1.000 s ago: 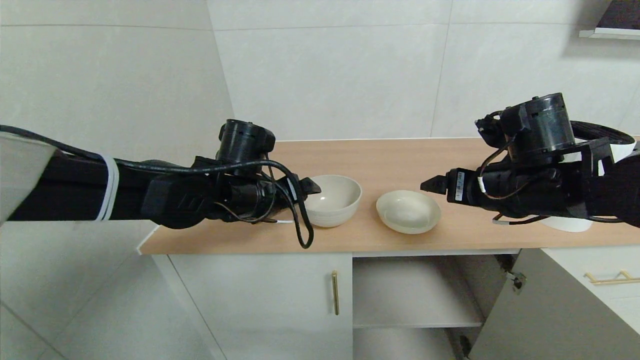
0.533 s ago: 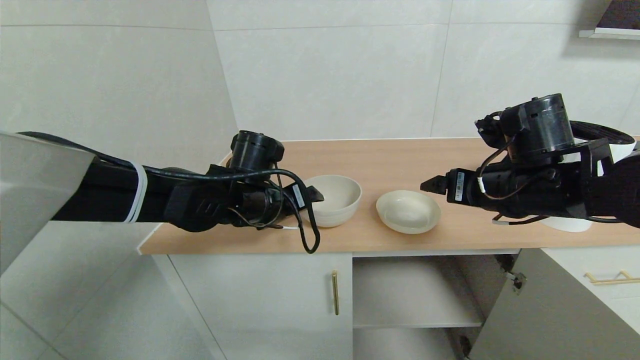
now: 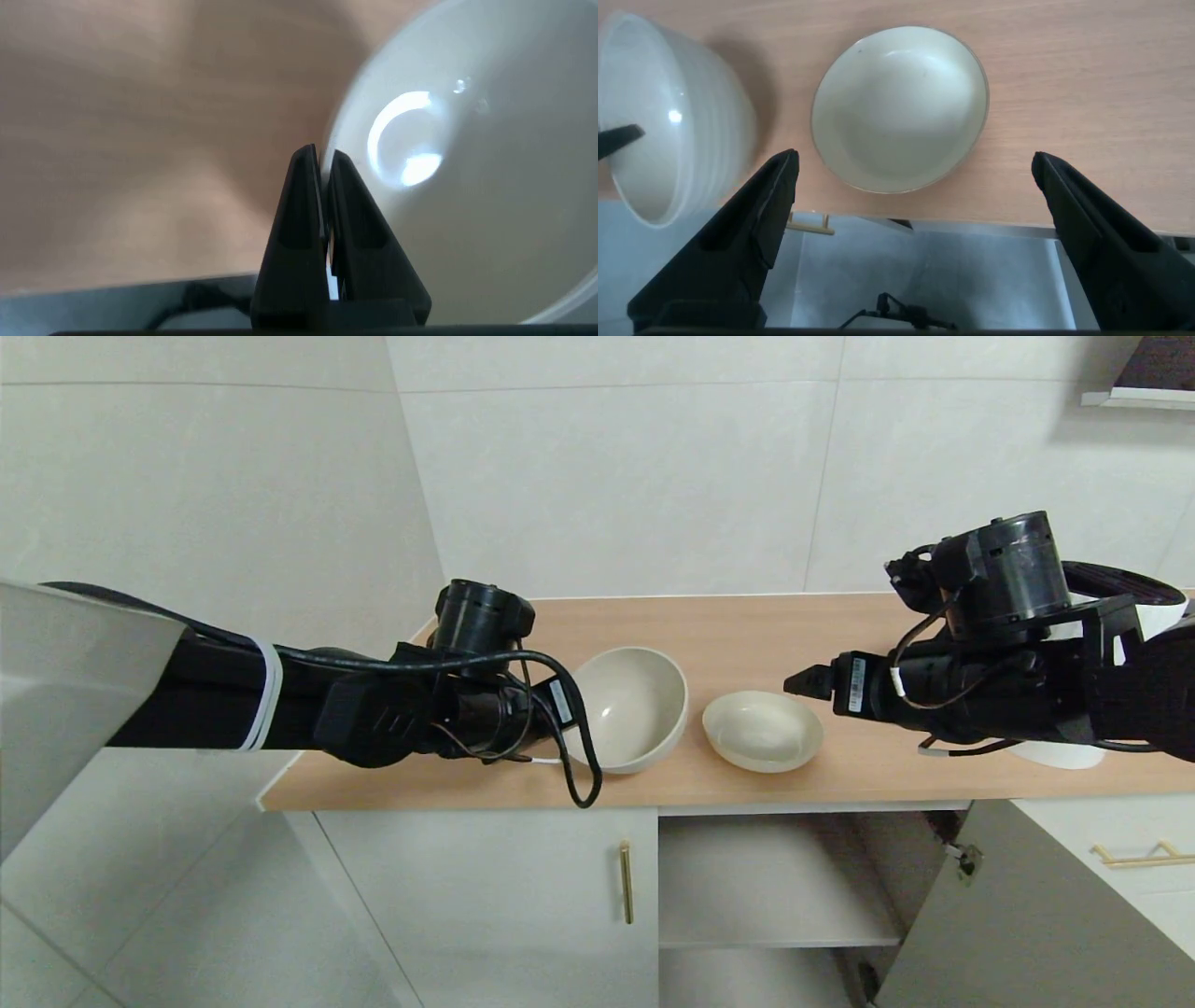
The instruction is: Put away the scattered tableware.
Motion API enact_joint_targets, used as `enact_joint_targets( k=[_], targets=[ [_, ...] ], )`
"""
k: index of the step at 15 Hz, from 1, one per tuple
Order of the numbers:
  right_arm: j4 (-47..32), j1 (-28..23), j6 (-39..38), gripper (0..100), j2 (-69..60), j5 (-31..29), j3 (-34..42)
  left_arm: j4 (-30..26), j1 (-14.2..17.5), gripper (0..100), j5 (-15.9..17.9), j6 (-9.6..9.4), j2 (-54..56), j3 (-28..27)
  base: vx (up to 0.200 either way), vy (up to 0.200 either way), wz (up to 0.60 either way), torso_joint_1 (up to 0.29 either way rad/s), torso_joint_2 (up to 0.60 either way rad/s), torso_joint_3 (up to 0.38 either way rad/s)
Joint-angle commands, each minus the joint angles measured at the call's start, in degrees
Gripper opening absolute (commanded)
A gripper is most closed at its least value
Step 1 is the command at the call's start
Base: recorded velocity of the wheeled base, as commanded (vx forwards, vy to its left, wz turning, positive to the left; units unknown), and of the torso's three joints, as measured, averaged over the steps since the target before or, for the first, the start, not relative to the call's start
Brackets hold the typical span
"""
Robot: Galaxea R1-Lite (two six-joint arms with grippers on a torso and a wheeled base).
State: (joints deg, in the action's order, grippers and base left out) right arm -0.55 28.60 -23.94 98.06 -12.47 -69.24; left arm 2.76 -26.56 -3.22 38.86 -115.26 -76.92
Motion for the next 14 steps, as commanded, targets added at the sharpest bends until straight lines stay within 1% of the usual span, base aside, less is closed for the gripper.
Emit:
enact_joint_targets(
  k=[1, 4, 7, 8, 10, 14],
  targets=[
    [-0.15, -0.03, 0.04, 100, 0.55, -0.10, -0.28, 0.06, 0.02, 0, -0.03, 0.07, 0.48, 0.02, 0.000, 0.000, 0.00, 0.000, 0.00, 0.000],
    [-0.59, -0.03, -0.05, 100, 2.66, -0.54, -1.16, -0.12, 0.02, 0, -0.03, -0.02, 0.92, 0.19, 0.000, 0.000, 0.00, 0.000, 0.00, 0.000],
    [-0.33, -0.83, 0.04, 100, 7.32, -7.13, -2.39, -1.17, -0.59, 0, 0.32, -0.28, 4.96, 1.86, 0.000, 0.000, 0.00, 0.000, 0.00, 0.000],
    [-0.33, -0.91, 0.04, 100, 8.29, -8.01, -2.83, -1.17, -0.68, 0, 0.32, -0.37, 5.66, 2.22, 0.000, 0.000, 0.00, 0.000, 0.00, 0.000],
    [-0.51, -1.88, 0.21, 100, 10.84, -8.62, -3.36, -1.17, -0.95, 0, 0.41, -0.54, 7.42, 3.36, 0.000, 0.000, 0.00, 0.000, 0.00, 0.000],
    [-0.33, -3.46, 0.48, 100, 15.41, -8.62, -4.32, -1.09, -0.95, 0, 1.20, -0.54, 8.12, 3.89, 0.000, 0.000, 0.00, 0.000, 0.00, 0.000]
  ],
)
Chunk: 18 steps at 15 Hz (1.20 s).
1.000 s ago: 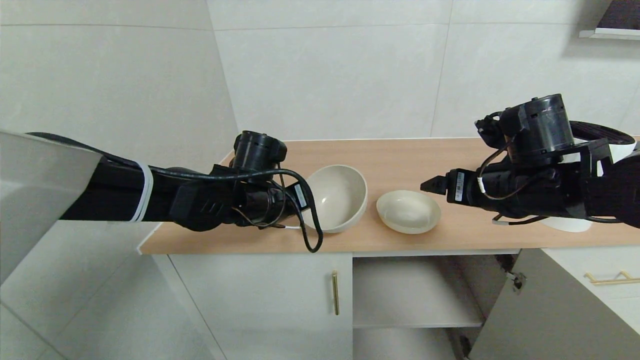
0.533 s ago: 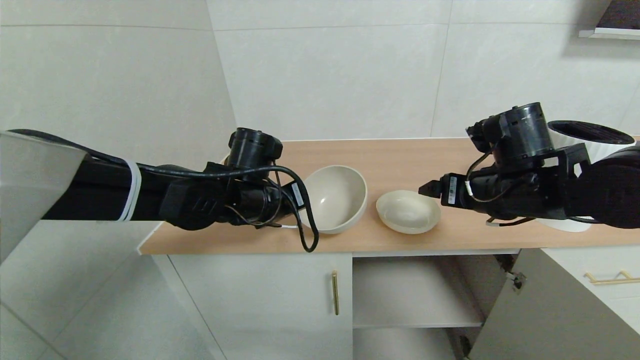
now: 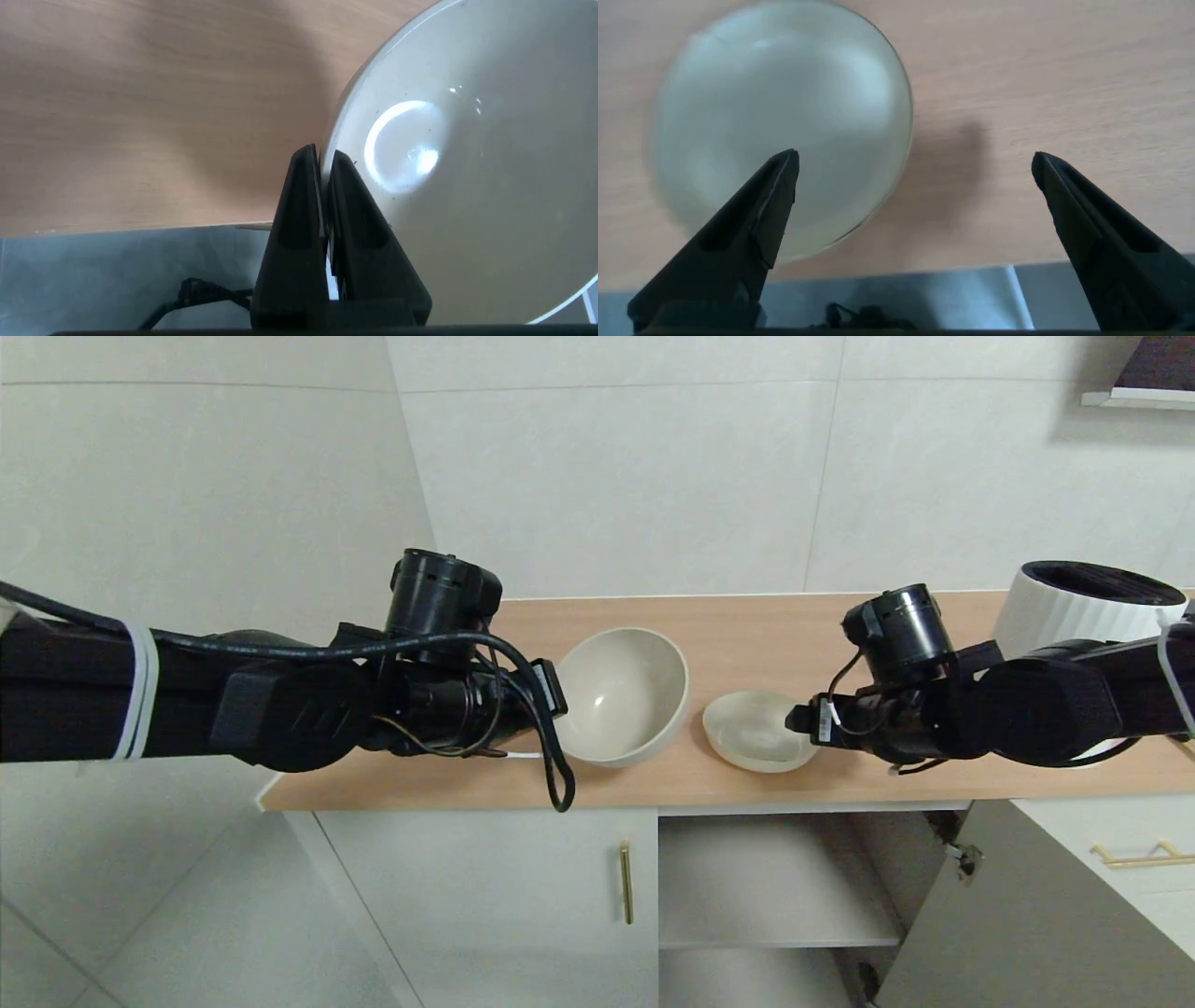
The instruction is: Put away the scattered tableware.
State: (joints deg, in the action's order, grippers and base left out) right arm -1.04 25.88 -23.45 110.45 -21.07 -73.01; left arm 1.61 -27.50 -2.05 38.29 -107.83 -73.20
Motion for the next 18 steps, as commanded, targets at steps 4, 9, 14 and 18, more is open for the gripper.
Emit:
enact_joint_targets(
  k=[4, 9, 14, 18],
  targets=[
    [0.42, -1.53, -0.45, 100, 4.51, 0.50, -1.35, -0.03, -0.01, 0, 0.03, 0.03, 1.30, 0.17, 0.000, 0.000, 0.00, 0.000, 0.00, 0.000],
    [0.42, -1.53, -0.72, 0, 5.48, 1.20, -1.96, -0.03, -0.01, 0, 0.03, 0.03, 1.48, 0.17, 0.000, 0.000, 0.00, 0.000, 0.00, 0.000],
    [-0.19, -1.71, -2.47, 0, -4.45, 7.53, 0.50, 0.41, -0.01, 0, -0.06, -2.96, 6.40, 4.83, 0.000, 0.000, 0.00, 0.000, 0.00, 0.000],
    [-3.71, -1.62, -1.59, 0, -19.66, 15.97, 7.88, 0.50, -0.01, 0, 0.73, -5.16, 13.52, 10.80, 0.000, 0.000, 0.00, 0.000, 0.00, 0.000]
  ],
)
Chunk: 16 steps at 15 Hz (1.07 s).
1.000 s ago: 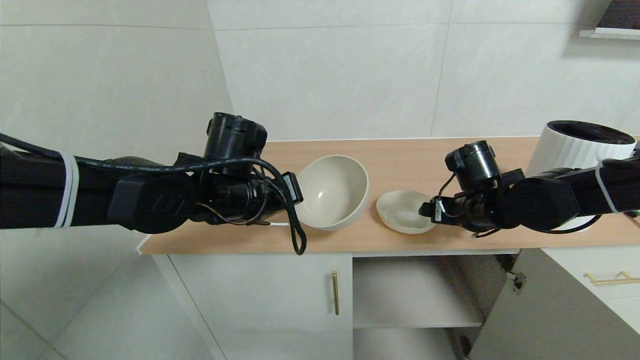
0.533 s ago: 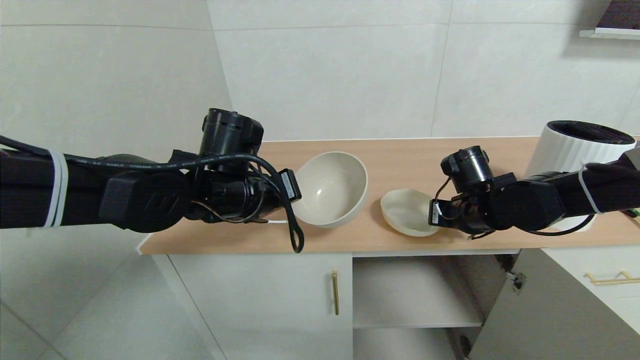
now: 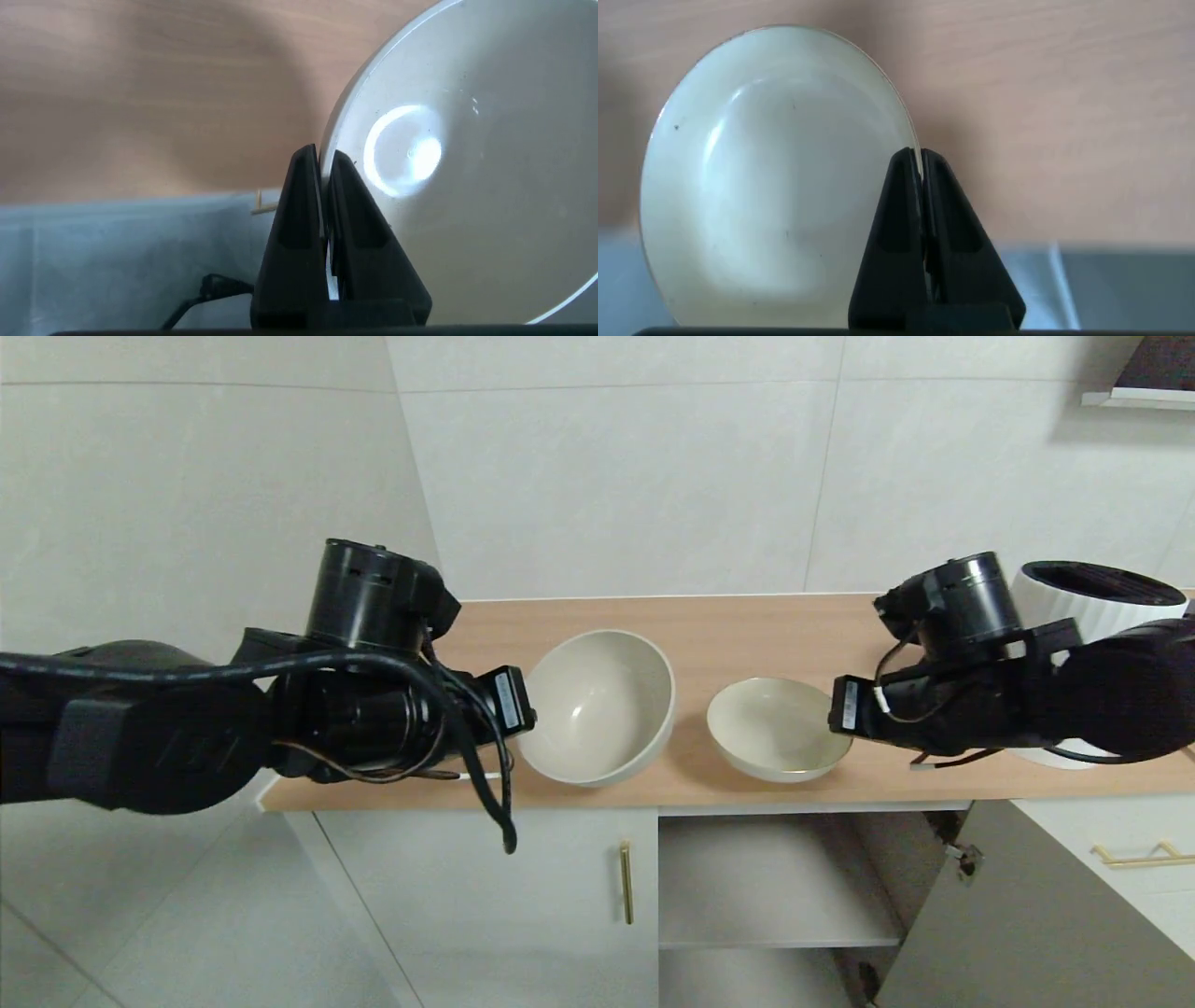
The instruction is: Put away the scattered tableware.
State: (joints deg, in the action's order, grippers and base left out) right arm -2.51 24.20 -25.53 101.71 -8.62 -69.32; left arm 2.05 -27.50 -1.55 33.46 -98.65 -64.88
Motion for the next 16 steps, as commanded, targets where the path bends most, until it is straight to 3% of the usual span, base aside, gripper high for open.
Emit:
enact_joint_targets(
  k=[1, 3, 5, 10, 13, 16],
  targets=[
    [-5.49, 0.06, 0.48, 0, -13.64, 5.28, 4.54, 0.06, -0.01, 0, 1.20, -1.21, 5.83, 3.71, 0.000, 0.000, 0.00, 0.000, 0.00, 0.000],
    [-11.99, -0.03, 0.39, 0, -18.65, 10.20, 7.00, 0.06, -0.27, 0, 4.10, -3.84, 10.49, 8.54, 0.000, 0.000, 0.00, 0.000, 0.00, 0.000],
    [-11.99, -0.03, 1.36, 0, -19.97, 10.90, 9.99, 0.06, -0.45, 0, 5.85, -4.81, 12.78, 11.44, 0.000, 0.000, 0.00, 0.000, 0.00, 0.000],
    [-11.90, 0.15, 3.38, 0, -20.93, 10.46, 14.30, -0.29, -0.54, 0, 6.21, -4.72, 12.34, 12.67, 0.000, 0.000, 0.00, 0.000, 0.00, 0.000],
    [-11.81, 0.15, 3.99, 0, -21.02, 10.46, 15.09, -0.20, -0.54, 0, 6.38, -4.81, 11.46, 12.58, -0.200, 0.000, 0.00, 0.010, 0.00, 0.002],
    [-10.14, 0.15, 3.99, 0, -19.53, 10.46, 15.44, -0.03, -0.54, 0, 6.21, -4.81, 10.84, 12.50, 0.000, 0.000, 0.00, 0.000, 0.00, 0.000]
  ],
)
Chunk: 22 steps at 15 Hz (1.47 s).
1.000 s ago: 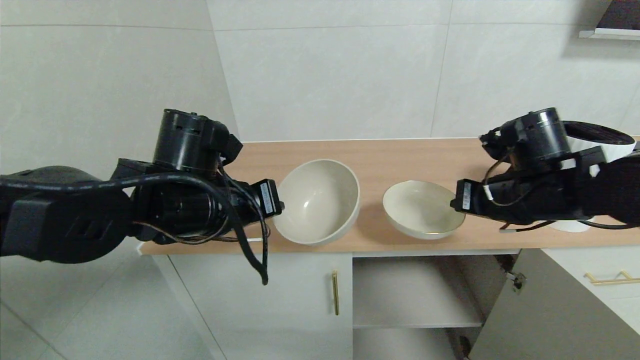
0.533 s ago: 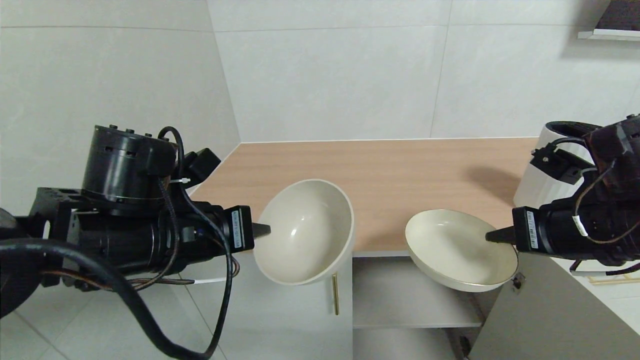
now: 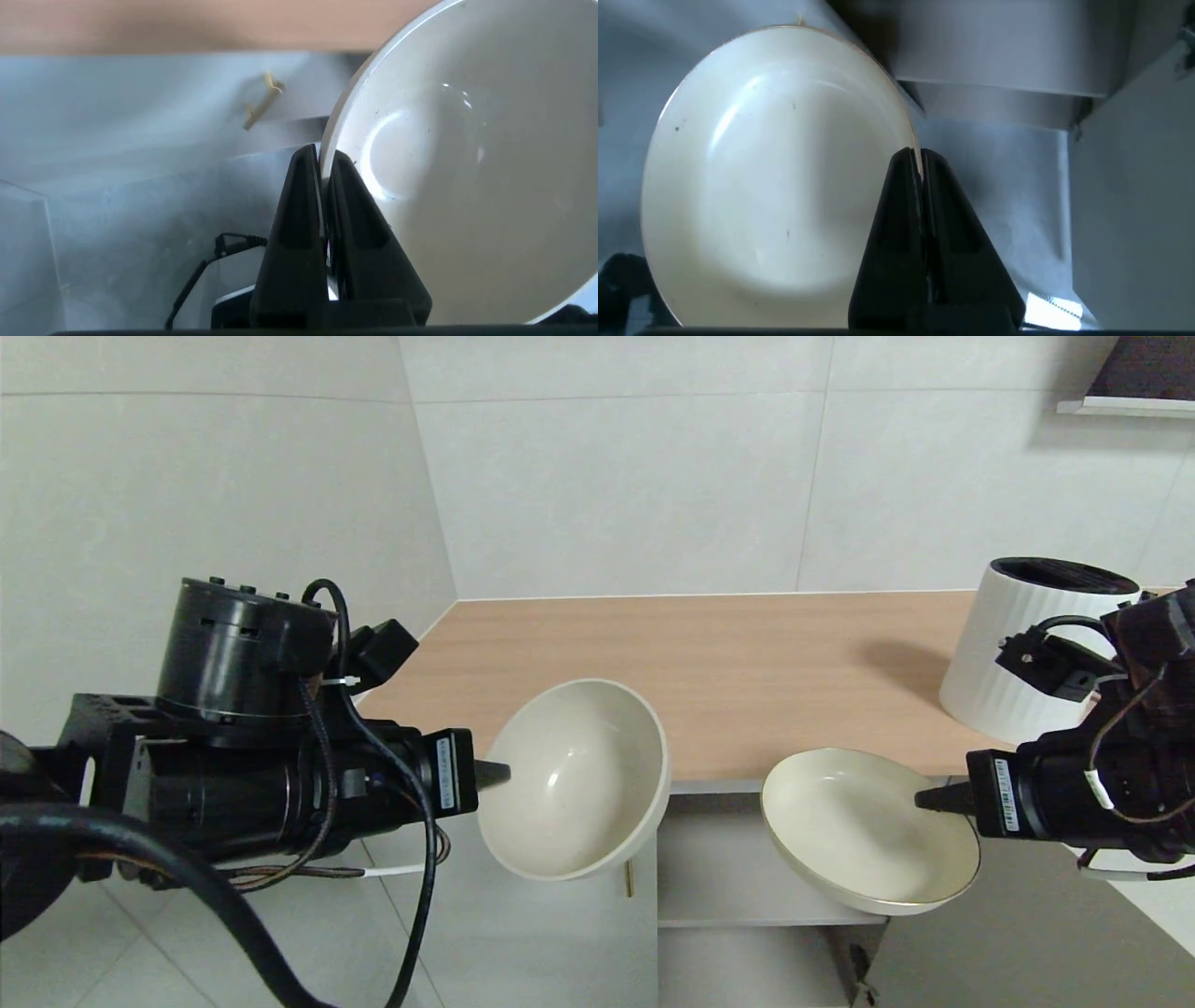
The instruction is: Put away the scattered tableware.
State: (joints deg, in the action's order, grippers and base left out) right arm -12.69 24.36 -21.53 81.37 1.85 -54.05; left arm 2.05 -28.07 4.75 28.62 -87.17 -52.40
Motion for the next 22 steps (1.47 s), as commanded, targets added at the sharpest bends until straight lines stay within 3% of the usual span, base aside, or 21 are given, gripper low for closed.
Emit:
enact_joint_targets(
  k=[1, 10, 22],
  targets=[
    [0.56, -0.01, 0.00, 0, 1.33, -0.01, 0.35, -0.03, 0.04, 0, -0.10, 0.03, -0.80, -0.08, 0.000, 0.000, 0.00, 0.000, 0.00, 0.000],
    [3.29, -0.19, 0.35, 0, 4.58, -1.15, 1.49, -0.03, 0.13, 0, -0.18, 0.03, -2.56, -0.25, 0.000, 0.000, 0.00, -0.006, 0.01, 0.008],
    [3.90, -0.19, 0.70, 0, 6.78, -2.20, 1.93, -0.11, 0.13, 0, -0.01, 0.03, -3.62, -0.16, 0.000, 0.000, 0.00, -0.171, 0.45, 0.273]
  ],
)
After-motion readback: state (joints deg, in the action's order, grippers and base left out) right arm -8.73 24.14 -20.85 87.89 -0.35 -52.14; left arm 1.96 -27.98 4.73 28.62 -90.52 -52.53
